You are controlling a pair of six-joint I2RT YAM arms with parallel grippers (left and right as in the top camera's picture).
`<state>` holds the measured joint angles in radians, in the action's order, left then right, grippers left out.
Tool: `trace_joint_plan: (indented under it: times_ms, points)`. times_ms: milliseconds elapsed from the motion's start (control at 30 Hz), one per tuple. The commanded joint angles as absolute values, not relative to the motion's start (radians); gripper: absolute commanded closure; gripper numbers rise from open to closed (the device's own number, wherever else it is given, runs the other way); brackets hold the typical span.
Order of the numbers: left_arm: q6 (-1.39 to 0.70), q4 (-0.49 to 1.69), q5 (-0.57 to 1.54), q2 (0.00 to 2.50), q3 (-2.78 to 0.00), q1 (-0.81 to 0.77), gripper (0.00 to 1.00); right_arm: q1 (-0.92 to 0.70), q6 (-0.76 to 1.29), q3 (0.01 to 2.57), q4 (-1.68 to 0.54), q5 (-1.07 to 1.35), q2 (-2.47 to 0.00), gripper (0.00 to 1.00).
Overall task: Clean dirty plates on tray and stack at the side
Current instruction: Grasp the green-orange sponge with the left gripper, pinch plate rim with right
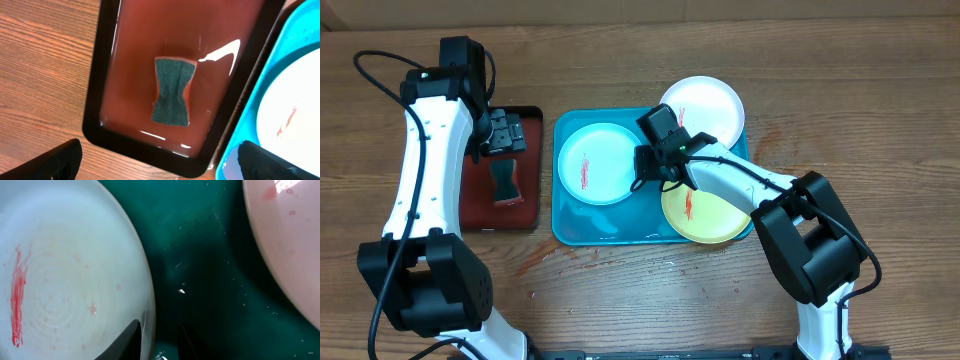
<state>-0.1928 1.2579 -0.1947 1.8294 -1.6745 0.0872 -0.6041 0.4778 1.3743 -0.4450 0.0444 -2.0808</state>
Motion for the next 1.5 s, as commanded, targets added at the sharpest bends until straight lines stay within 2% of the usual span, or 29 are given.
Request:
trace_joint_plan:
  times_ms: [0, 267, 467, 833, 1067, 1467]
  points:
    - [-0.214, 1.257, -0.186, 1.843, -1.695, 0.092, 0.0, -0.607, 0.506, 1.393, -0.443, 0.031, -2.087, 0.74]
    - [-0.215, 1.258, -0.183, 1.843, -1.695, 0.091, 0.0, -0.609, 0.51, 1.393, -0.45, 0.053, -2.104, 0.75]
    - [-0.226, 1.251, -0.182, 1.843, -1.695, 0.091, 0.0, -0.609, 0.51, 1.391, -0.444, 0.053, -2.107, 0.82]
    - [-0.226, 1.252, -0.159, 1.843, -1.695, 0.091, 0.0, -0.609, 0.522, 1.381, -0.423, 0.053, -2.142, 0.83]
    - [-0.224, 1.252, -0.16, 1.844, -1.683, 0.091, 0.0, -0.609, 0.525, 1.381, -0.424, 0.053, -2.142, 0.96]
    - [-0.2, 1.244, -0.168, 1.844, -1.67, 0.13, 0.0, -0.609, 0.525, 1.381, -0.427, 0.053, -2.142, 0.96]
